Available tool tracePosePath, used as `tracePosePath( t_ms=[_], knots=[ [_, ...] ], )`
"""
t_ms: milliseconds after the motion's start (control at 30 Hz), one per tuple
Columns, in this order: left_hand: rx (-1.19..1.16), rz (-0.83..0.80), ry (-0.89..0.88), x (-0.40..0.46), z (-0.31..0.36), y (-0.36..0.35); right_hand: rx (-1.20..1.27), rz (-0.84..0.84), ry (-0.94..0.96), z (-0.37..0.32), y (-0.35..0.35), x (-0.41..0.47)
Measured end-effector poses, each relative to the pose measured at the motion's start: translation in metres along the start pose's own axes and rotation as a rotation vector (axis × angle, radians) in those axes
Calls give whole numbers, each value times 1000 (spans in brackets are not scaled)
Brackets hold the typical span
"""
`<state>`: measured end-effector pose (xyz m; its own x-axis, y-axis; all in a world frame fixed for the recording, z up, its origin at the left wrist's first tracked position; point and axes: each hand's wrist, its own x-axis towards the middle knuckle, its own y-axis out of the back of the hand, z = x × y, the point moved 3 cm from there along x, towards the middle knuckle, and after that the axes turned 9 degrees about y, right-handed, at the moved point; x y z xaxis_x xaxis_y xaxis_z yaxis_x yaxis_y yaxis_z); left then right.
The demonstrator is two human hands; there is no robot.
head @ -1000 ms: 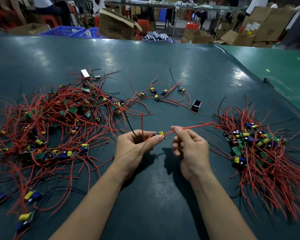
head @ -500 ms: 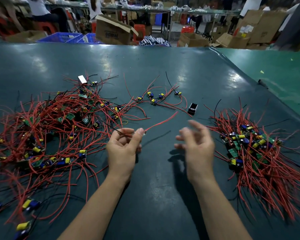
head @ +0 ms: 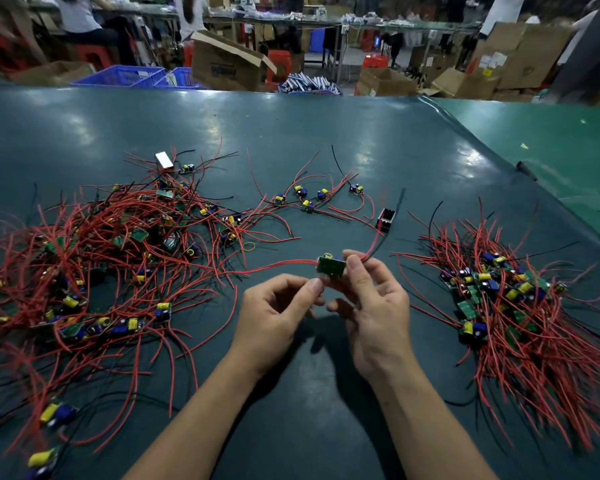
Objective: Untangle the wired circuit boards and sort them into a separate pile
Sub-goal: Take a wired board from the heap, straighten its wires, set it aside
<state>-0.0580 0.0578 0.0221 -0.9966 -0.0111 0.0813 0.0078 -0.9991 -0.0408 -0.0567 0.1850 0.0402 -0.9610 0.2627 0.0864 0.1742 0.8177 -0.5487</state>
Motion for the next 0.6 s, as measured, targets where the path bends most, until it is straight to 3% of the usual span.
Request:
tracePosePath(
  t_ms=[100, 367, 600],
  knots=[
    [-3, -60, 78, 2, 0, -2, 5, -28, -57, -1, -1, -1],
    [-133, 64, 26, 1, 2, -1, -56, -226, -150, 1, -6, -4],
    [-206, -8, 31, 0, -2, -1, -191, -241, -114, 3, -3, -5]
  ],
)
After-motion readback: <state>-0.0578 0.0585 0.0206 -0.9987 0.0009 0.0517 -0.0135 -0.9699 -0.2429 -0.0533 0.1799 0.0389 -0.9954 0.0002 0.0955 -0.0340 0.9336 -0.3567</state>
